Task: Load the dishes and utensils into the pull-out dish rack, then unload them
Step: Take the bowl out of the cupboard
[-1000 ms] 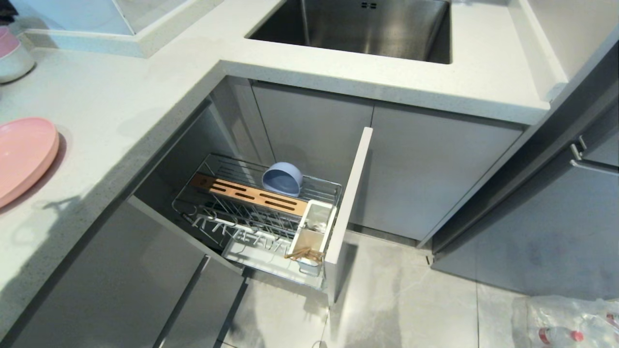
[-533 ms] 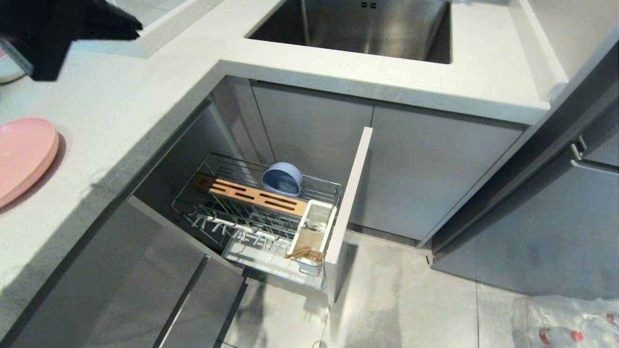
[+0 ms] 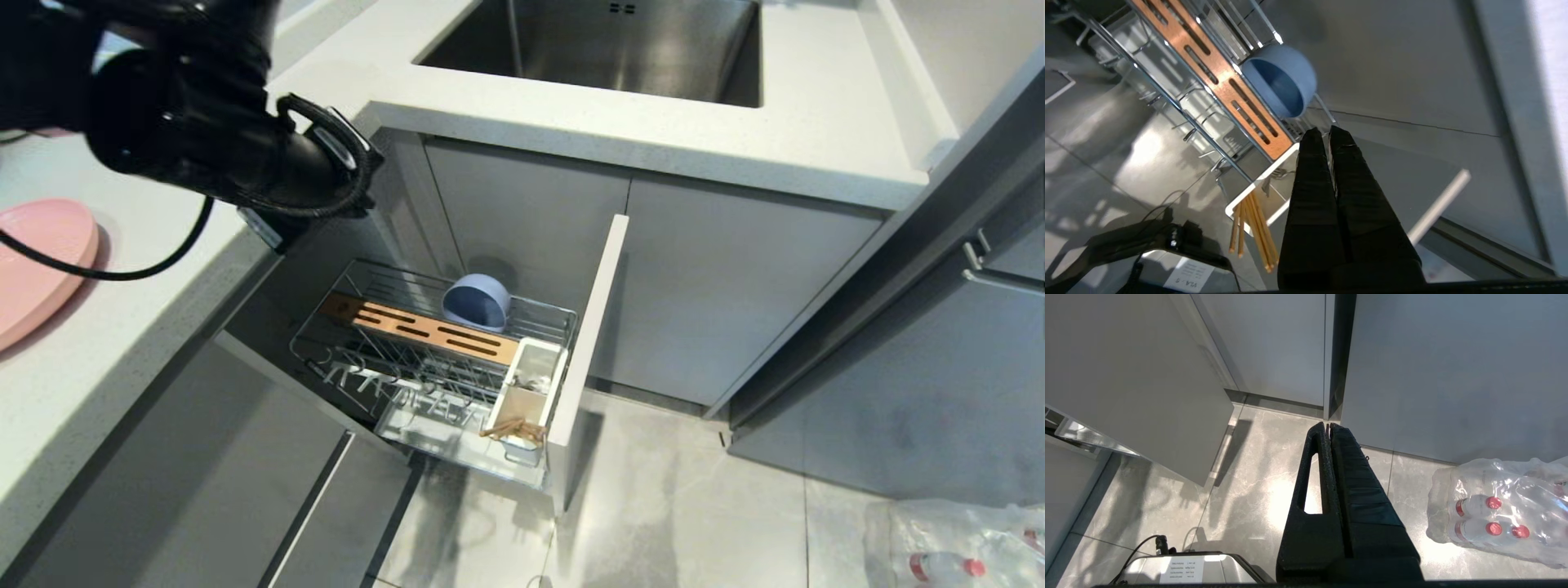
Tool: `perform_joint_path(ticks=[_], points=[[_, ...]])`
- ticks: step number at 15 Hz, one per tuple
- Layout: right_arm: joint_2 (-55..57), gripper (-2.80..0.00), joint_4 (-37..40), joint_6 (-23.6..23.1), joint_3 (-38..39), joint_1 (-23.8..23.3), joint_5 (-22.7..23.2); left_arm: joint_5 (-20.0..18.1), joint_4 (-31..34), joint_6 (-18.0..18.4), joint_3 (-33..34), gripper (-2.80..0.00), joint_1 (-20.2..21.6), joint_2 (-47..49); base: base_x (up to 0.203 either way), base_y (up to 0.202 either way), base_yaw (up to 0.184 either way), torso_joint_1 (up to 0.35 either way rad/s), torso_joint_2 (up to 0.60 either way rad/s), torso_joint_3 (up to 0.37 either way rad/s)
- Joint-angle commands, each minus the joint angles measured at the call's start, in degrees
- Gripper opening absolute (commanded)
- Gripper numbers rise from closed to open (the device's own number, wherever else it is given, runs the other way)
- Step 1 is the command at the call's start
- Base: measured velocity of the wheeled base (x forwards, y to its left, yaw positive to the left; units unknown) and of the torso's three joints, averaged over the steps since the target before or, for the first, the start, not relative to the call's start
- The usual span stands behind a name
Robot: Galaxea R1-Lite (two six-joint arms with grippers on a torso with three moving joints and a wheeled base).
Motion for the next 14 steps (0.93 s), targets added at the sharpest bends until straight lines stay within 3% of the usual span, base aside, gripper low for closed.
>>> perform_joint_path(ticks=[1, 4, 10, 14], points=[[0.1, -2.8, 0.0, 0.0, 0.0, 0.0, 0.0, -0.6, -0.2, -0.3, -0.1, -2.8, 0.8, 5.8, 0.0, 0.0, 0.0, 0.0, 0.0, 0.0], [0.1, -2.8, 0.0, 0.1, 0.0, 0.0, 0.0, -3.1, -0.7, -0.4, -1.7, -2.8, 1.2, 10.8, 0.0, 0.0, 0.0, 0.0, 0.0, 0.0], [0.1, -2.8, 0.0, 0.0, 0.0, 0.0, 0.0, -4.3, -3.3, 0.0, -4.3, -2.8, 1.8, 19.6, 0.0, 0.0, 0.0, 0.0, 0.0, 0.0], [0.1, -2.8, 0.0, 0.0, 0.0, 0.0, 0.0, -9.2, -4.9, 0.7, -4.3, -2.8, 3.6, 22.4, 0.0, 0.0, 0.0, 0.0, 0.0, 0.0]])
